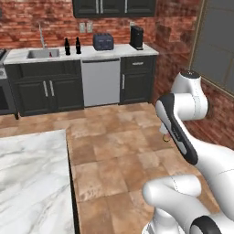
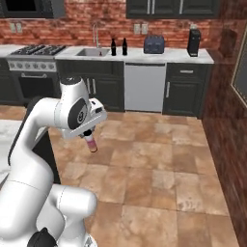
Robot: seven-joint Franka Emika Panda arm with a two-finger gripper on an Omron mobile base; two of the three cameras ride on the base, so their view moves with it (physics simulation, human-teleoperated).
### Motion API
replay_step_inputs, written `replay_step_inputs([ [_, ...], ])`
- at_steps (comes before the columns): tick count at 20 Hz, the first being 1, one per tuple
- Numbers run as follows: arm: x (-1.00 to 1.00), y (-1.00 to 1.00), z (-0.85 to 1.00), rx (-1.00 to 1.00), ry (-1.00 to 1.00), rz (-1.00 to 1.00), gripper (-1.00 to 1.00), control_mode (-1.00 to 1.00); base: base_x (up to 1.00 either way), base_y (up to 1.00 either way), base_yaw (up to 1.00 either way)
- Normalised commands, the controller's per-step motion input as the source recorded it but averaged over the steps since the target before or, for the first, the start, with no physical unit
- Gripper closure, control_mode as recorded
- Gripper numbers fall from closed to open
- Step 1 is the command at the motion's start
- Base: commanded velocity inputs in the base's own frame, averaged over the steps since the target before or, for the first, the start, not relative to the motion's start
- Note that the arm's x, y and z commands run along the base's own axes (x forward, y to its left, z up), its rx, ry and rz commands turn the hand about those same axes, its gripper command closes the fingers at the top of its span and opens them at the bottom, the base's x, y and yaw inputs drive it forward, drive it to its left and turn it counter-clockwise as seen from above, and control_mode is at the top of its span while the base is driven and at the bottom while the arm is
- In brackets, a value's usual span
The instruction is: Place the large bottle from the dining counter next to the other large bottle outside the sink, and place the small bottle from the dining counter next to the other small bottle inside the sink.
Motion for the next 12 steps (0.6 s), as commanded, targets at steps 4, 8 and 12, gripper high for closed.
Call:
replay_step_inputs([
  [4,0.0,0.0,0.0,0.0,0.0,0.0,1.0,1.0,0.83,-0.11,0.0],
  [8,0.0,0.0,0.0,0.0,0.0,0.0,1.0,1.0,0.82,-0.1,0.0],
  [12,0.0,0.0,0.0,0.0,0.0,0.0,1.0,1.0,0.76,-0.09,0.0],
])
